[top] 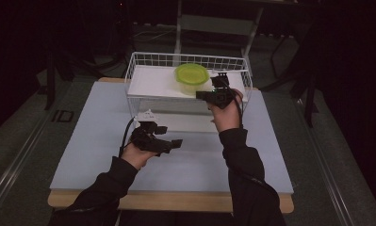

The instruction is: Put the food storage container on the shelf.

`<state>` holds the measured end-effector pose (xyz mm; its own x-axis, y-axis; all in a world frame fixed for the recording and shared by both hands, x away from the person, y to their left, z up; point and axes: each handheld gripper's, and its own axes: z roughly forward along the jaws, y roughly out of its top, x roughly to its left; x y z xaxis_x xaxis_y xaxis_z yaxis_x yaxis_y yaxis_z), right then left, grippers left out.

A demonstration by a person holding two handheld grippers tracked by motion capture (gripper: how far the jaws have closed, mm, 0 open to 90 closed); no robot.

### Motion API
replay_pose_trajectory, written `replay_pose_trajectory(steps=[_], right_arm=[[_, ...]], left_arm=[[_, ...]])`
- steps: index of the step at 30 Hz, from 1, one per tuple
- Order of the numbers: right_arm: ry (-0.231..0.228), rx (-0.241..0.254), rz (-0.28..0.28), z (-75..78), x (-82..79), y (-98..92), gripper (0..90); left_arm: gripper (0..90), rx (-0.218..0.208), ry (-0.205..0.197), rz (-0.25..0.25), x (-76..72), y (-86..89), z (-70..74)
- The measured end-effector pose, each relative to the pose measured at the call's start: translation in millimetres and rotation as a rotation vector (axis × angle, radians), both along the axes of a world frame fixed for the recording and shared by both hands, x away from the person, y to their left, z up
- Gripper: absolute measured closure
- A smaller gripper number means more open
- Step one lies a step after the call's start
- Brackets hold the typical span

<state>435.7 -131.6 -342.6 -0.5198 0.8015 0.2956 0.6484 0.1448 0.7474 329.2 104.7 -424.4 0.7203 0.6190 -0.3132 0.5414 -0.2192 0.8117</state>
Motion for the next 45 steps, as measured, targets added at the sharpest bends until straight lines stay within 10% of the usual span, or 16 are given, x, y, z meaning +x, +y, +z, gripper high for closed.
replay_pose_trajectory(steps=[20,33,45], right_arm=[[-0.009,-0.003,0.052,-2.3,-14.8,10.3,87.4],[-0.122,-0.016,0.160,-7.0,-53.2,10.1,37.2],[-0.157,-0.013,0.241,-45.7,-91.8,-3.2,19.6]], left_arm=[[12.1,-0.038,-0.017,-0.022,-10.3,6.7,-13.7],[2.1,-0.118,-0.059,-0.056,-22.7,15.6,-11.3],[2.2,-0.014,-0.100,-0.094,-42.1,10.8,-14.5]])
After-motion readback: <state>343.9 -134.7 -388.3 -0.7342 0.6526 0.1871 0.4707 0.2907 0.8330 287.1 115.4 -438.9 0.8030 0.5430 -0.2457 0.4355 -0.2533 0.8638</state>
